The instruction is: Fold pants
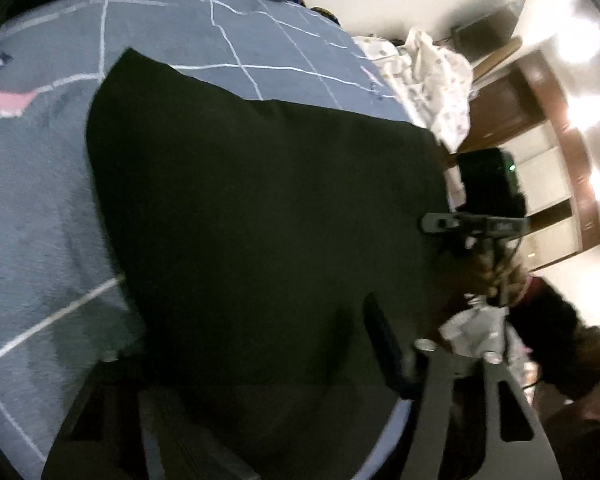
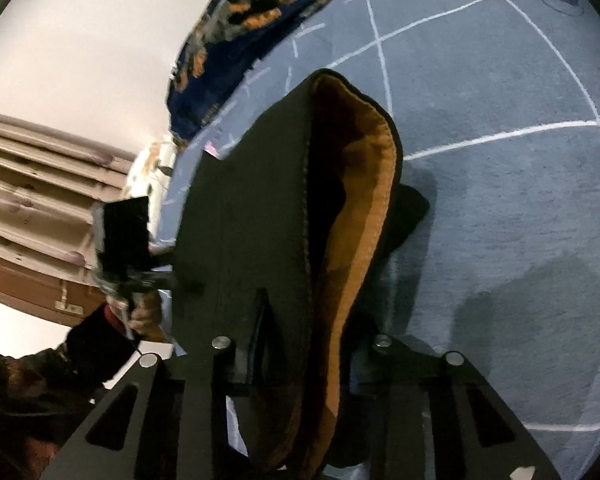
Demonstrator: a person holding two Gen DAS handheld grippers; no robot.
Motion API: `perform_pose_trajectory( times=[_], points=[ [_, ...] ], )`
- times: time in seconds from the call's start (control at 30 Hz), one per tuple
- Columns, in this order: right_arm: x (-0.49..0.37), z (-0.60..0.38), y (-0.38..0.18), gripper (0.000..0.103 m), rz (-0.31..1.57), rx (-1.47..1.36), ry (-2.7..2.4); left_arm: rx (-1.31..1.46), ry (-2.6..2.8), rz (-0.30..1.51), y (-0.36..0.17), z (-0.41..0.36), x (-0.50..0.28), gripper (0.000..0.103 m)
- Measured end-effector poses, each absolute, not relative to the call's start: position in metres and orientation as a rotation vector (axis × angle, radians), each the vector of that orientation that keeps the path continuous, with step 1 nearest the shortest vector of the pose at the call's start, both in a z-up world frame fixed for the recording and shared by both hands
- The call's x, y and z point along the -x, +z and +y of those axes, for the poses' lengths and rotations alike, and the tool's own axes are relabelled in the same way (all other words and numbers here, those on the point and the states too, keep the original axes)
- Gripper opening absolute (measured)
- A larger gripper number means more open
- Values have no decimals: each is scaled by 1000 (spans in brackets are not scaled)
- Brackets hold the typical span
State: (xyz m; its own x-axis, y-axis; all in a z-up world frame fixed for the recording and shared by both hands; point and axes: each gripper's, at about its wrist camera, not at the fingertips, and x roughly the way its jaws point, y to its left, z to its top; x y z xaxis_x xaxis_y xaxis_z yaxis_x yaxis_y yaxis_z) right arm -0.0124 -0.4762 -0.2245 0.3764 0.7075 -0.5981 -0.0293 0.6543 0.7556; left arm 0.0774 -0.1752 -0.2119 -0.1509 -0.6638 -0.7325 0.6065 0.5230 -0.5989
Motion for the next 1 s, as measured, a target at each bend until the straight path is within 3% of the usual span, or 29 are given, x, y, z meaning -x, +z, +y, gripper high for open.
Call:
perform_pose_trajectory(
  times=[0.03, 0.1, 0.23, 0.33, 0.43, 0.57, 1.0],
  points=[
    [11, -477, -227, 30, 1104, -730, 521, 50, -1097, 1318, -213, -174, -78, 49],
    [8, -480, -232, 37, 1103, -772, 520, 72, -1091, 1333, -215, -172, -82, 48],
    [3, -476, -236, 40, 1104, -797, 518, 39, -1081, 1311, -213, -174, -78, 44],
    [5, -469, -232, 35, 1105, -749, 484, 36, -1038, 1283, -211, -174, -75, 29],
    [7, -464, -225, 30, 1111, -744, 436, 2, -999, 1229, -201, -178, -64, 23],
    [13, -459, -205, 24, 1054, -803, 445, -12, -963, 1171, -185, -175, -53, 21],
    [-15, -400, -179, 24, 978, -854, 528, -183, -765, 990, -136, -132, -45, 21]
  ],
)
